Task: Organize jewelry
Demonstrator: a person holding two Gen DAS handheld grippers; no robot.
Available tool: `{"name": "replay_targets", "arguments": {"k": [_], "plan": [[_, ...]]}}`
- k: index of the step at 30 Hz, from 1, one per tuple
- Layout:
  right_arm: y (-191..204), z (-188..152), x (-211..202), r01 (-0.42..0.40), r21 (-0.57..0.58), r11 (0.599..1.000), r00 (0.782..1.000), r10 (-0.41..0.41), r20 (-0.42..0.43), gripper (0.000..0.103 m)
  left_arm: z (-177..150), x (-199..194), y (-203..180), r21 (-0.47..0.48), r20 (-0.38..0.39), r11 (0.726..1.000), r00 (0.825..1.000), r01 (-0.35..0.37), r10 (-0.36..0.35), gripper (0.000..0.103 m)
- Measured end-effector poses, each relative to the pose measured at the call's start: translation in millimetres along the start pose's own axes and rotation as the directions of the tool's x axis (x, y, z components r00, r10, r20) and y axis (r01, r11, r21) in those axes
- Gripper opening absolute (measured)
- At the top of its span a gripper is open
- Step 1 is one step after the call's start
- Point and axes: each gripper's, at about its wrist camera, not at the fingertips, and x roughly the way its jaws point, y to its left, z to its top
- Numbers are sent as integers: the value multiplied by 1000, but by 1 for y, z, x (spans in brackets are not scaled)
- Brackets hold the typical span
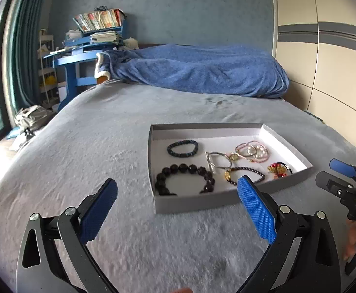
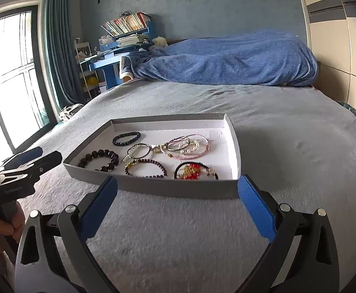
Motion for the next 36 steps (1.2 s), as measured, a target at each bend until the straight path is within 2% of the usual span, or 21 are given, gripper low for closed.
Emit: {"name": "replay_targets", "arguments": {"k": [11, 20, 36], "plan": [[7, -19, -25, 26, -16, 1000, 997, -24, 72, 97, -16, -26, -9, 23, 72, 999, 997, -26, 24, 98], [20, -22, -24, 48, -77, 996, 997, -43, 65, 97, -17, -27, -2, -14, 74, 1000, 997, -13, 14, 98], [19, -23, -22, 49, -70, 996, 997, -46, 55, 98, -17, -28, -5, 0, 76, 1000, 997, -14, 14, 98]]}}
